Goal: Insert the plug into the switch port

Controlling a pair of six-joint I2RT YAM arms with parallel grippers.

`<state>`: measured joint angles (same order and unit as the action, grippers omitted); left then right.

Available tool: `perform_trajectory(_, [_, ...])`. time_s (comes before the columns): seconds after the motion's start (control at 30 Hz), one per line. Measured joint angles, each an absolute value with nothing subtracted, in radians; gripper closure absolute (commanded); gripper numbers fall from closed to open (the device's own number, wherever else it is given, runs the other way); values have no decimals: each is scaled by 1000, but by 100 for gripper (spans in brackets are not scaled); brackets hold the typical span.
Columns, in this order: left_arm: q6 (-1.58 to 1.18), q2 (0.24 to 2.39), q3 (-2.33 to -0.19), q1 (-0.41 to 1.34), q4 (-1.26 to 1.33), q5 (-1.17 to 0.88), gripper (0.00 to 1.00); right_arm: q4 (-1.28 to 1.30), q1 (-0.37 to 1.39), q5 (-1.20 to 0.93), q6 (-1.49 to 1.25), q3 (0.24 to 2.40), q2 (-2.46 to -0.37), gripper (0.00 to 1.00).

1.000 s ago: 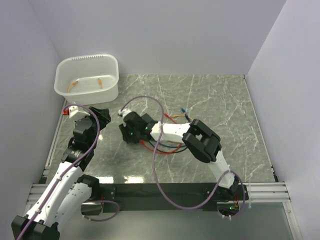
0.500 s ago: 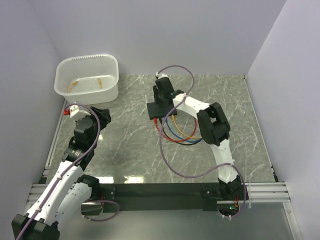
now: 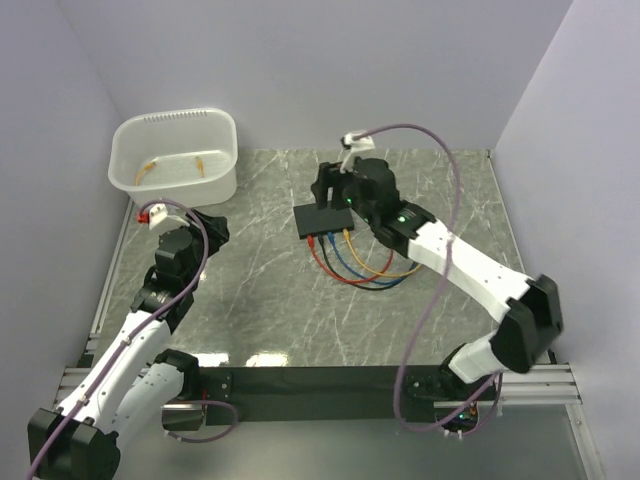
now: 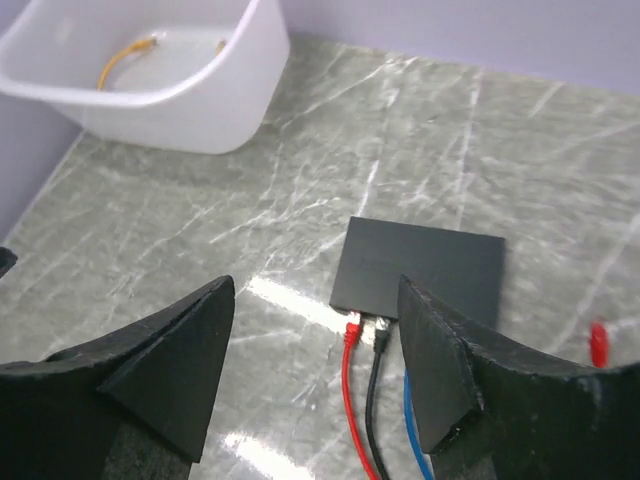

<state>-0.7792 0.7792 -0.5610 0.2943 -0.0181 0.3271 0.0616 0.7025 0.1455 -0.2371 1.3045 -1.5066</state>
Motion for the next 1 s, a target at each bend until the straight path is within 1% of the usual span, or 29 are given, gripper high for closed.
perform_trajectory(0.13, [-779,785,-559,294,16,303,38,125,702,195,-281,1193,-1360,25])
perform_trajectory(0.27, [-779,822,-559,294,39,281,31,227,704,249,-318,1031,-1207,21])
perform_trajectory(0.3, [-779,833,-559,294,42,274,26,253,704,268,-331,990,-1159,21])
perform_trajectory(0.33, [-778,842,-556,294,45,269,5,278,704,286,-343,948,-1109,20])
perform_trajectory(0.37, [-772,849,-550,294,50,263,1,302,704,302,-357,908,-1050,20])
perform_trajectory(0.5, [-780,881,-533,294,70,239,1,331,703,329,-430,766,-805,19])
perform_trajectory(0.6, [-779,918,-532,295,75,229,1,337,703,335,-482,705,-692,18])
perform_trajectory(0.7, [-771,940,-529,295,79,224,1,351,703,358,-523,674,-633,18])
perform_trajectory(0.87, [-747,965,-529,295,88,225,4,391,703,431,-569,636,-560,18])
perform_trajectory(1.0, [-734,981,-529,295,89,224,4,409,703,459,-587,591,-459,17])
